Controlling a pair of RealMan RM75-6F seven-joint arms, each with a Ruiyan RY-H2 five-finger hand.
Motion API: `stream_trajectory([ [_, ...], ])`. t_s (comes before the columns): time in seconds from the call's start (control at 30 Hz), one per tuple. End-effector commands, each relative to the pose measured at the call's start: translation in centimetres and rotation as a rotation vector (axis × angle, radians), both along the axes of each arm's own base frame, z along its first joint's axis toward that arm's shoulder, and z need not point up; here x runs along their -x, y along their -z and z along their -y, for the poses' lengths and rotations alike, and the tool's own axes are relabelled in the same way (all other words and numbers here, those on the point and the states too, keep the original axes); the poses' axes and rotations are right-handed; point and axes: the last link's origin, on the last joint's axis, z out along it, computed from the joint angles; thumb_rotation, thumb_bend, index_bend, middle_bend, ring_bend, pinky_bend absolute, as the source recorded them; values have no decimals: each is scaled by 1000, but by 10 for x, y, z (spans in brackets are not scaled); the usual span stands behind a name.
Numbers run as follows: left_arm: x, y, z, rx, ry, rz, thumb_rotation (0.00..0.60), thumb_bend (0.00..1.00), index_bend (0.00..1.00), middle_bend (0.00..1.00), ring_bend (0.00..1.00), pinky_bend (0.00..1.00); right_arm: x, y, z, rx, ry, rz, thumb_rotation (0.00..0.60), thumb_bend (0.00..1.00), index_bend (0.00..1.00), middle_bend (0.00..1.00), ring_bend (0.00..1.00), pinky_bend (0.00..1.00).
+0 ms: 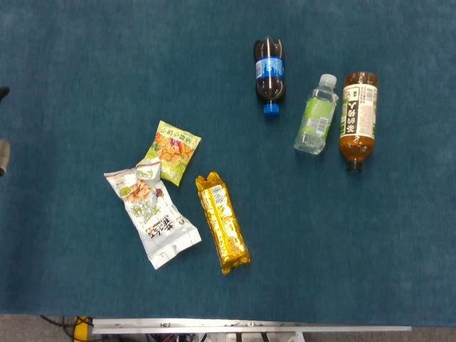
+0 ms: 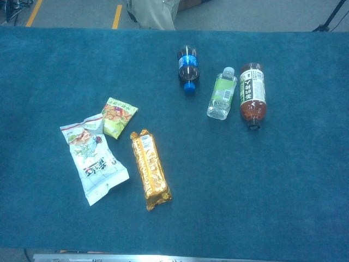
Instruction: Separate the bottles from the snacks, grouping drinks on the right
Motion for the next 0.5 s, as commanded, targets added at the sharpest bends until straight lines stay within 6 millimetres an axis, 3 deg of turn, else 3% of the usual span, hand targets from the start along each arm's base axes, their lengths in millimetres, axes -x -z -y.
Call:
stream_trajectory([
  [0.03,3,3,13,-7,-23,4,600,456,117,127,88,153,10,-1,-12,2,36,3,600,51,549,589,548,523],
  [0.27,6,6,36,-32,-40,39,600,455,117,127,89,153,25,2,-27,11,86,24,600,50,549,589,548,523],
  [0.5,8,8,42,-34,-40,48,600,455,117,127,89,153,29,1,-31,20,104,29,600,50,549,589,548,523],
])
